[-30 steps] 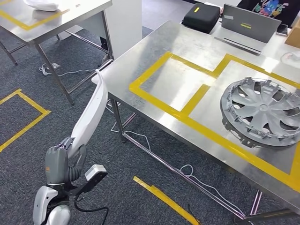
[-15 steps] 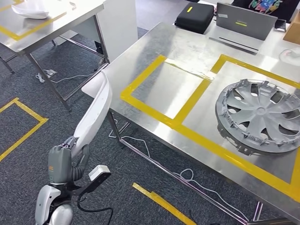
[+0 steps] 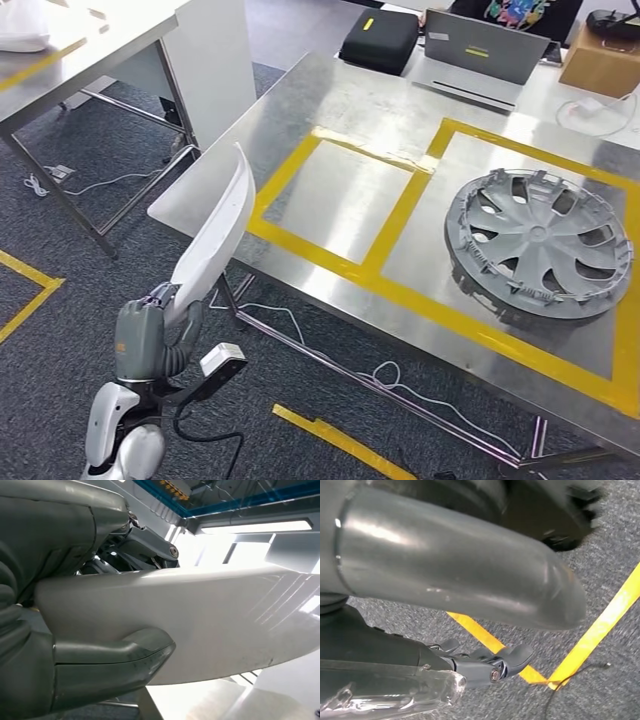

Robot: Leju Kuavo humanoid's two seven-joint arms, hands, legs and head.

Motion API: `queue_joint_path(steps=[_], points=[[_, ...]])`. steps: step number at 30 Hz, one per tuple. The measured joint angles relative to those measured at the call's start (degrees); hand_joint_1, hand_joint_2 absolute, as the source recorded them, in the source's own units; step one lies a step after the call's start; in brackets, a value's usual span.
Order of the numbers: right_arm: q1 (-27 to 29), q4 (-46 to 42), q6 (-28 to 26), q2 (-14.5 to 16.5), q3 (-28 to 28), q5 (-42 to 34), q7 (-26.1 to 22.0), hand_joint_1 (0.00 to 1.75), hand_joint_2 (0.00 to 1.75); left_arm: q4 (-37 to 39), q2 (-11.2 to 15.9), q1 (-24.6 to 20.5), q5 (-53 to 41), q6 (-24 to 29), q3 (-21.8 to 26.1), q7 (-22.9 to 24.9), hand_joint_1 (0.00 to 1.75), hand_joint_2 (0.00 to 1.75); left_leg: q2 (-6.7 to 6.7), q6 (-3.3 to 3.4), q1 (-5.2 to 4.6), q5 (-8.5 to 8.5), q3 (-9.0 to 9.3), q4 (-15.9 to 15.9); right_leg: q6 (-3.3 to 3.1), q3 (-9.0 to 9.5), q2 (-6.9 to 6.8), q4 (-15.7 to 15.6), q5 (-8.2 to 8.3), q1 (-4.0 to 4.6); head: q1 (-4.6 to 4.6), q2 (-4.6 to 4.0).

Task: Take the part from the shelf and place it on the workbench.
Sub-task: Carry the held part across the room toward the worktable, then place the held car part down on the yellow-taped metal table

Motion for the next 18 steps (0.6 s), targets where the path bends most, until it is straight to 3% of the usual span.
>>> queue_joint_path(steps=[1,2,3,5,7,9,11,13,15,16,17,18], points=[[0.07,0.0,0.03,0.01,-0.01,0.01,0.01,0.0,0.0,0.21,-0.02,-0.09,-0.31,-0.15,0.0,0.19,1.75,1.75,0.51,0.05,-0.09,-0.24,0.23,0.0,-0.03,-1.26,-0.11,1.35,0.38,0.02,-0.01,0.0],[0.15,0.0,0.05,0.01,-0.02,0.01,0.01,0.0,0.0,0.4,-0.03,-0.2,-0.59,-0.28,0.0,0.38,1.75,1.75,0.97,0.04,-0.16,-0.5,0.54,0.0,-0.13,-1.35,-0.25,0.49,1.9,0.05,0.02,0.0],[0.19,0.0,0.06,0.01,-0.03,0.01,0.01,0.0,0.0,0.57,-0.04,-0.32,-0.8,-0.39,0.0,0.52,1.75,1.75,1.43,-0.02,-0.2,-0.79,0.95,0.0,-0.34,-0.29,-0.62,-2.51,4.29,0.14,0.02,0.0],[0.09,0.0,0.1,0.01,-0.04,0.01,0.01,0.0,0.0,0.84,-0.05,-0.61,-1.1,-0.49,0.01,0.6,1.75,1.75,2.26,-0.38,-0.43,-1.44,1.73,0.08,-0.92,3.07,-2.71,-10.29,8.35,0.61,0.08,0.0],[-0.2,0.0,0.2,0.02,-0.04,0.02,0.01,0.0,0.0,1.07,-0.04,-0.93,-1.49,-0.58,0.03,0.8,1.75,1.75,3.16,-0.92,-0.76,-1.85,2.1,0.14,-1.37,4.92,-4.04,-14.11,9.47,1.07,0.08,0.0],[-0.3,0.01,0.32,0.05,-0.05,0.09,0.02,0.0,0.0,1.35,-0.04,-1.34,-2.09,-0.76,0.04,1.18,1.75,1.75,4.24,-1.38,-0.88,-2.03,2.26,0.04,-1.73,5.09,-3.1,-14.44,9.5,1.1,0.03,0.0],[-0.22,0.02,0.38,0.19,-0.06,0.33,0.05,0.0,0.0,1.67,-0.08,-1.95,-2.62,-0.95,0.04,1.51,1.75,1.75,3.43,-1.92,-0.7,-3.15,2.0,1.05,-2.27,5.17,-1.93,-14.81,9.79,0.8,-0.12,0.0],[-0.39,0.02,0.36,0.3,-0.07,0.65,0.18,0.0,0.0,2.13,-0.1,-2.67,-2.94,-1.1,0.04,1.69,1.75,1.75,1.01,-2.44,-0.38,-6.16,-0.34,6.24,-2.69,5.29,-0.76,-15.05,9.96,0.51,-0.37,0.0],[-0.62,0.02,0.31,0.29,-0.08,0.87,0.32,0.0,0.0,2.87,-0.1,-3.23,-3.1,-1.26,0.04,1.86,1.75,1.75,-0.19,-2.71,-0.16,-8.97,-4.11,13.64,-2.79,5.31,0.64,-15.06,9.95,0.45,-0.47,0.0],[-0.66,0.02,0.29,0.29,-0.08,0.95,0.39,0.0,0.0,3.26,-0.1,-3.44,-3.11,-1.34,0.04,2.01,1.75,1.75,-0.32,-2.78,-0.09,-9.05,-5.29,15.6,-2.79,5.35,1.37,-15.06,9.94,0.44,-0.48,0.0],[-0.66,0.02,0.29,0.29,-0.08,1.01,0.44,0.0,0.0,3.55,-0.1,-3.69,-3.14,-1.41,0.04,2.14,1.75,1.75,-0.39,-2.78,-0.04,-7.87,-5.47,15.36,-2.79,5.44,2.07,-15.05,9.93,0.43,-0.49,0.0],[-0.64,0.02,0.3,0.3,-0.08,1.05,0.48,0.0,0.0,3.86,-0.14,-4.05,-3.2,-1.54,0.04,2.39,1.75,1.75,-0.49,-2.73,0.03,-5.73,-4.64,12.99,-2.76,5.57,2.6,-15.04,9.91,0.42,-0.5,0.0]])
